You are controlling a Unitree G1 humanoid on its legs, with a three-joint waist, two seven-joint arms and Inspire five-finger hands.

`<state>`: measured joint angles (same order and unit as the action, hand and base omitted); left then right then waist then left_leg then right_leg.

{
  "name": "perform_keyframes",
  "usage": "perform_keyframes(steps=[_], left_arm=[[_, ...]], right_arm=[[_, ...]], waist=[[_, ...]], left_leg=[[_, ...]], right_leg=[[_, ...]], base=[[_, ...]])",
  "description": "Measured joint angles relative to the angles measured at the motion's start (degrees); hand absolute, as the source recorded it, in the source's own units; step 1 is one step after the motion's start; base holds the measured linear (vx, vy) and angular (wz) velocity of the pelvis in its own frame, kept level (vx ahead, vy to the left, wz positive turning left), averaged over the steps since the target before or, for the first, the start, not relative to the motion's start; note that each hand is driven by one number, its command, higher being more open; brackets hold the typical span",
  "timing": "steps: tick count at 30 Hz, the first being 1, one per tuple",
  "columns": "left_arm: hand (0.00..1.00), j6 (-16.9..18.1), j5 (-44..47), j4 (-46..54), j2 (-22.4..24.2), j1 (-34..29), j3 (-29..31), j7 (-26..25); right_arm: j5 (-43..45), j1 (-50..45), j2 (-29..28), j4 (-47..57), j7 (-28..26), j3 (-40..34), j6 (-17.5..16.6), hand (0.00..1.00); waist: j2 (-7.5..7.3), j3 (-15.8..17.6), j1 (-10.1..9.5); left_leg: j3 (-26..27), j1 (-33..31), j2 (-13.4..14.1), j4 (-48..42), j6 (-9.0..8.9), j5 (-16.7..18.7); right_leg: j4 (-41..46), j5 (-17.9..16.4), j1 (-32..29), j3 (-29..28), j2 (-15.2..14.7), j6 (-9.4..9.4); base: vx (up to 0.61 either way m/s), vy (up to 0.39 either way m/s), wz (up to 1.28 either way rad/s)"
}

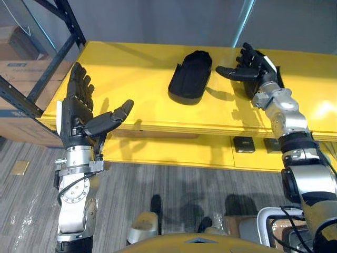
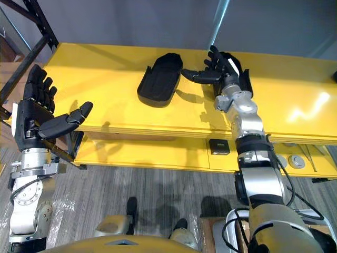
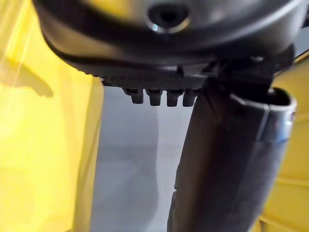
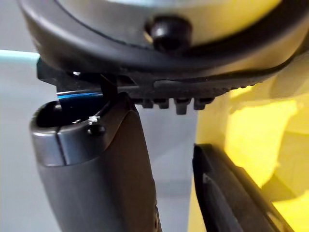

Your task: Walk over and take three plastic housings, then place them on the shelf

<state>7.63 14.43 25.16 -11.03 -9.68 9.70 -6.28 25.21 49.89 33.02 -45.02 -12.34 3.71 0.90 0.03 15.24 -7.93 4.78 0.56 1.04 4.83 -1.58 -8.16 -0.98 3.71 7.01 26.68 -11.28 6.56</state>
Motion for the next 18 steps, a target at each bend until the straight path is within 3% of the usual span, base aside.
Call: perform_keyframes(steps=[9,18], left_arm=[[1.0,1.43,1.33,-5.96,-1.79,0.01,-3.35,-2.05],[1.0,1.52,1.75,-6.93,-2.95,0.12,-3.34,-3.01]], right_arm=[[-0.29,9.79,1.28,-7.28,-5.1,5.6,2.42,1.0],[-0.78,15.29,2.36,-12.52,-9.53,7.19,2.37,1.0]], waist=[[0.4,2.47,-1.59],[1.43,5.28,-2.88]], left_leg=[[-0.45,-2.08,0.45,-0.08,0.37,-0.54],[-0.86,-2.33,0.68,-2.68,0.01,0.95]], right_leg=[[-0.2,0.02,-1.77,0.28,0.53,-0.05],[0.11,-0.46,-0.86,0.3,0.59,-0.64]], base=[[0.01,-0.006,0.02],[0.0,-0.003,0.01]])
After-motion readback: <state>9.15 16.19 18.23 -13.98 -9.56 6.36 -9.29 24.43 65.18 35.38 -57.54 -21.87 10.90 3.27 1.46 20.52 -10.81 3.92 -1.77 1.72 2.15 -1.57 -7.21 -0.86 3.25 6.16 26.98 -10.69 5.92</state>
